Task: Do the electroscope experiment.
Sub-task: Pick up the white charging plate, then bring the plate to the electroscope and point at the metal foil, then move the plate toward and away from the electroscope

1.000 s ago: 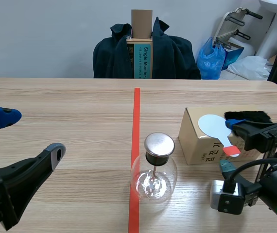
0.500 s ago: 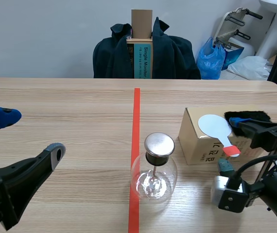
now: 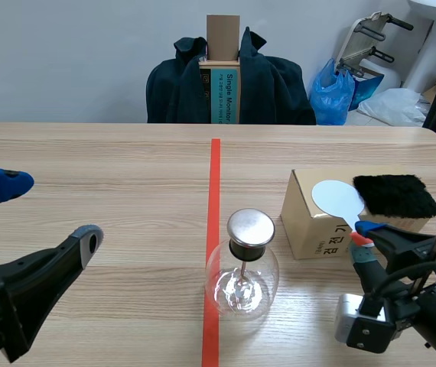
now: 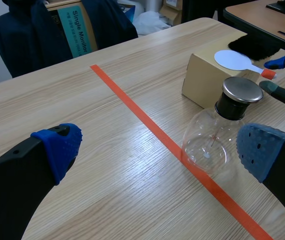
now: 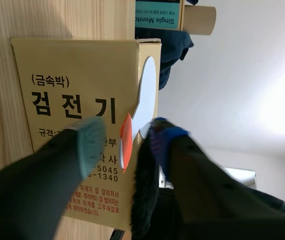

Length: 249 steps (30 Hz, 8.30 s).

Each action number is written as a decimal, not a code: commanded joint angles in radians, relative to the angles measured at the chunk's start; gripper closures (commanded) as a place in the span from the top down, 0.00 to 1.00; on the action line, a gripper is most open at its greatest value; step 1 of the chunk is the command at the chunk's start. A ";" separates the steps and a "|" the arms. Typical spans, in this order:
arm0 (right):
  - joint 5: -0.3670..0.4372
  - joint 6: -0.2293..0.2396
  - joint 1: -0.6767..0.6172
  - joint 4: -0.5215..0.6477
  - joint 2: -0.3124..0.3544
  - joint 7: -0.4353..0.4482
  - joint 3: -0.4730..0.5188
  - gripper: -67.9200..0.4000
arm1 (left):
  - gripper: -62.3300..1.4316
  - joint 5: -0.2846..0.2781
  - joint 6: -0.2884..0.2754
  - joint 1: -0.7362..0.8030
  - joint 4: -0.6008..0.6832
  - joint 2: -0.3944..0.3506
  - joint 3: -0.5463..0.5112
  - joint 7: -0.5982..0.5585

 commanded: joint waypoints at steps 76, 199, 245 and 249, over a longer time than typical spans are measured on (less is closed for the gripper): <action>0.384 -0.193 -0.061 0.551 -0.057 0.230 0.084 0.02 | 0.06 0.174 -0.096 -0.740 -0.650 -0.008 0.761 -0.118; 0.013 -0.117 -0.121 0.211 -0.062 0.591 0.129 0.02 | 0.06 0.174 -0.092 -0.740 -0.650 0.003 0.760 -0.112; 0.063 -0.118 -0.121 0.211 -0.061 0.253 0.157 0.02 | 0.06 0.174 -0.092 -0.740 -0.650 0.003 0.760 -0.112; 0.126 -0.119 -0.121 0.219 -0.061 0.249 0.212 0.02 | 0.06 0.174 -0.092 -0.740 -0.650 0.003 0.760 -0.112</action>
